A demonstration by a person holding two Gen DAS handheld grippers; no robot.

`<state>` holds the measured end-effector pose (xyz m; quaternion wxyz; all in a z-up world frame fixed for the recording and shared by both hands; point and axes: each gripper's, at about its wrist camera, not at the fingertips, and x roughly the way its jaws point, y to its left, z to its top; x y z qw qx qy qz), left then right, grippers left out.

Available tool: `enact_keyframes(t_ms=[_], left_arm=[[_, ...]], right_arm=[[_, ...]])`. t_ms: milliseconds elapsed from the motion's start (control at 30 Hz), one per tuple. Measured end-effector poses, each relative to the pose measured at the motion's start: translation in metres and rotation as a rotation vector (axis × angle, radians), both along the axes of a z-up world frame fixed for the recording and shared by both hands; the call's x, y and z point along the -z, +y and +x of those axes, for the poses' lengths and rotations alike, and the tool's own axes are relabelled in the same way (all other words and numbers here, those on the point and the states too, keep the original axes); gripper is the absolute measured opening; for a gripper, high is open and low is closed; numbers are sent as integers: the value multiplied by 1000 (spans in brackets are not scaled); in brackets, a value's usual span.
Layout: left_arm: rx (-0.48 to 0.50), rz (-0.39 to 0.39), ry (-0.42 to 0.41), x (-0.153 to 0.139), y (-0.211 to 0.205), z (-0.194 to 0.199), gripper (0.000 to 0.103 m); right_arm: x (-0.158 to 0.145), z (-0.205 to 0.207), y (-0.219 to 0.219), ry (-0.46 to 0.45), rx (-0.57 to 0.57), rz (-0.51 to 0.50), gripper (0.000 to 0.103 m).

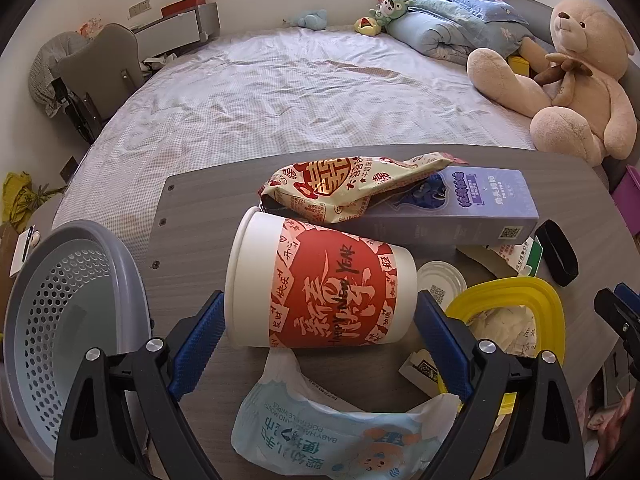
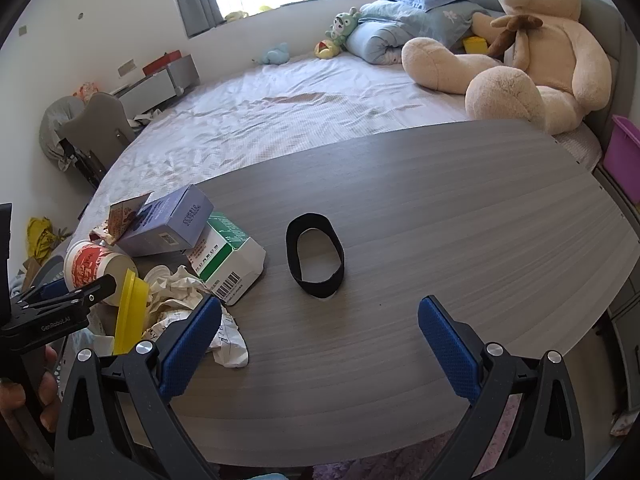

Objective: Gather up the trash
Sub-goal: 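Close the left tool on the paper cup while the right tool nears the black band, then lift the paper cup with the left tool while the right tool grasps and lifts the black band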

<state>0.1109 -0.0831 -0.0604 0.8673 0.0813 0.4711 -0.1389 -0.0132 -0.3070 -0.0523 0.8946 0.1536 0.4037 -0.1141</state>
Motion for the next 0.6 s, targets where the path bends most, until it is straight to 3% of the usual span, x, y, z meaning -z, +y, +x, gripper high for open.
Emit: enact_keyframes(t_ms=[600], left_arm=[[-64, -65, -26, -3, 11, -1, 81]], right_arm=[[12, 9, -15, 20, -28, 23, 97]])
